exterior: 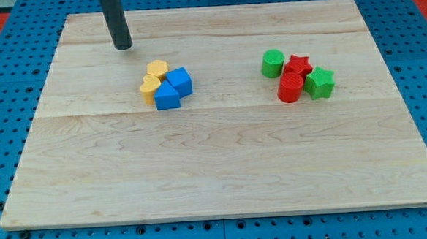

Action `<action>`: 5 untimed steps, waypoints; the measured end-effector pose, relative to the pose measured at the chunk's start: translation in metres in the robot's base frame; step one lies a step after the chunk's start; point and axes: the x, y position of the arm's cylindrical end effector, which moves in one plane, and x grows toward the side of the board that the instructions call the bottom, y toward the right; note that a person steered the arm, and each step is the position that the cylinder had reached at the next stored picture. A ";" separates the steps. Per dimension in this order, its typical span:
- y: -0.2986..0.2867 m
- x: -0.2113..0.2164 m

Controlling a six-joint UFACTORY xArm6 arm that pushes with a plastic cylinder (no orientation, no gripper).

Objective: Move the group of blocks slightly right

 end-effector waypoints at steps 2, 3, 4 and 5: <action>0.102 -0.043; 0.131 -0.054; 0.113 -0.046; 0.070 -0.009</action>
